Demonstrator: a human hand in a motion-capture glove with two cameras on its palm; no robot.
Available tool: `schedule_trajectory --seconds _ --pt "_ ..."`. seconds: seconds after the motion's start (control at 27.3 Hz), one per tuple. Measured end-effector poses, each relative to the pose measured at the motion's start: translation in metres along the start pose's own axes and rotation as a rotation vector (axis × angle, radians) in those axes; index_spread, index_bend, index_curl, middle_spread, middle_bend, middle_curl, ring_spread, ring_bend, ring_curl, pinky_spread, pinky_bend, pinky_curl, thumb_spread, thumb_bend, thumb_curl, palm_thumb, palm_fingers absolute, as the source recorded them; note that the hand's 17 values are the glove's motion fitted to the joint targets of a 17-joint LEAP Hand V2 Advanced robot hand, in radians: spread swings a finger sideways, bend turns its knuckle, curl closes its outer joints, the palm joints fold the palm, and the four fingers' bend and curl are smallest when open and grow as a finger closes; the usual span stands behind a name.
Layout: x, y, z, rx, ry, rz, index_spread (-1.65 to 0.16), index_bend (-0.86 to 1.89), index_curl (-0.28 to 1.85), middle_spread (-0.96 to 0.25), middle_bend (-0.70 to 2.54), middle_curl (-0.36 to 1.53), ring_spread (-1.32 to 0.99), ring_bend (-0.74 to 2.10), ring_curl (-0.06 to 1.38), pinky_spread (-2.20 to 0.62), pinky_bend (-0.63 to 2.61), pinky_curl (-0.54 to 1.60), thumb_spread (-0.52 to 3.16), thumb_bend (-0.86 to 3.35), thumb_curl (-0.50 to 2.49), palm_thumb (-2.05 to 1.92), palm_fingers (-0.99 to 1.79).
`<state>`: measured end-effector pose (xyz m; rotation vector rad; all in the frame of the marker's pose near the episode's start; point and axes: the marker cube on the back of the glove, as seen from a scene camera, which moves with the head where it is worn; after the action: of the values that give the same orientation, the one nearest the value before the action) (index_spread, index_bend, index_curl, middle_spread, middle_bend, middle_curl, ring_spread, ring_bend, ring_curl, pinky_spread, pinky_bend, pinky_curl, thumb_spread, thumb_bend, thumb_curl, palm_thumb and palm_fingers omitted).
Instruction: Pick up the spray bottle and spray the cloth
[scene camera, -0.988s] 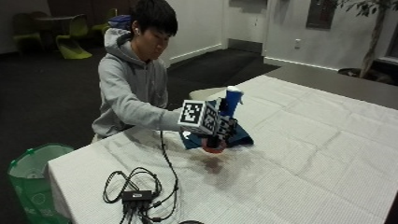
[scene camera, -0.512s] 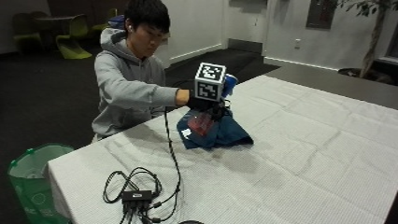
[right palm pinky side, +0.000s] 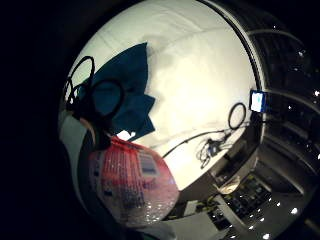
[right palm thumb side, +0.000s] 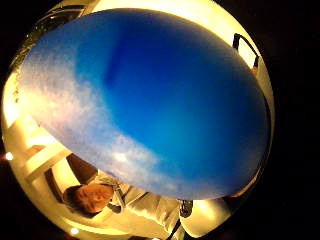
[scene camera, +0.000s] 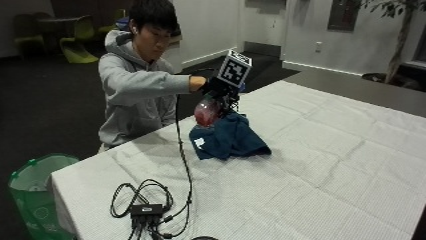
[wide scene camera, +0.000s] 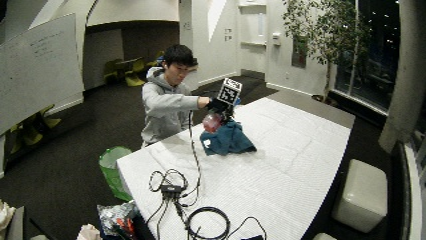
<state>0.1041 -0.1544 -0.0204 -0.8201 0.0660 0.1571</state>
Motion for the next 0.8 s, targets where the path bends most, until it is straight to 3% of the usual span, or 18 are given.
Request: schedule_trajectory --seconds 0.22,0.37,0.51,0.66,0.8 --pt "0.004 -0.014 0.029 -0.042 0.290 0.082 -0.22 0.16 0.41 -0.07 0.28 0.44 -0.13 0.50 0.40 -0.21 0.49 0.38 0.37 -0.04 0.68 0.90 1.26" --pt "-0.008 -0.015 0.032 -0.050 0.221 0.039 -0.22 0.16 0.41 -0.07 0.28 0.44 -0.13 0.51 0.40 -0.21 0.49 0.38 0.37 -0.04 0.69 0.89 1.26" --pt "-0.002 -0.011 0.023 -0.028 0.271 0.110 -0.22 0.16 0.41 -0.07 0.28 0.44 -0.13 0.51 0.40 -0.21 0.50 0.38 0.38 -0.04 0.69 0.89 1.26" --pt "-0.003 0.004 0.008 -0.022 0.213 -0.020 -0.22 0.16 0.41 -0.07 0.28 0.44 -0.13 0.51 0.40 -0.21 0.50 0.38 0.38 -0.04 0.69 0.89 1.26" --pt "0.004 0.014 -0.001 -0.011 0.260 -0.044 -0.22 0.16 0.41 -0.07 0.28 0.44 -0.13 0.51 0.40 -0.21 0.50 0.38 0.38 -0.04 0.69 0.89 1.26"
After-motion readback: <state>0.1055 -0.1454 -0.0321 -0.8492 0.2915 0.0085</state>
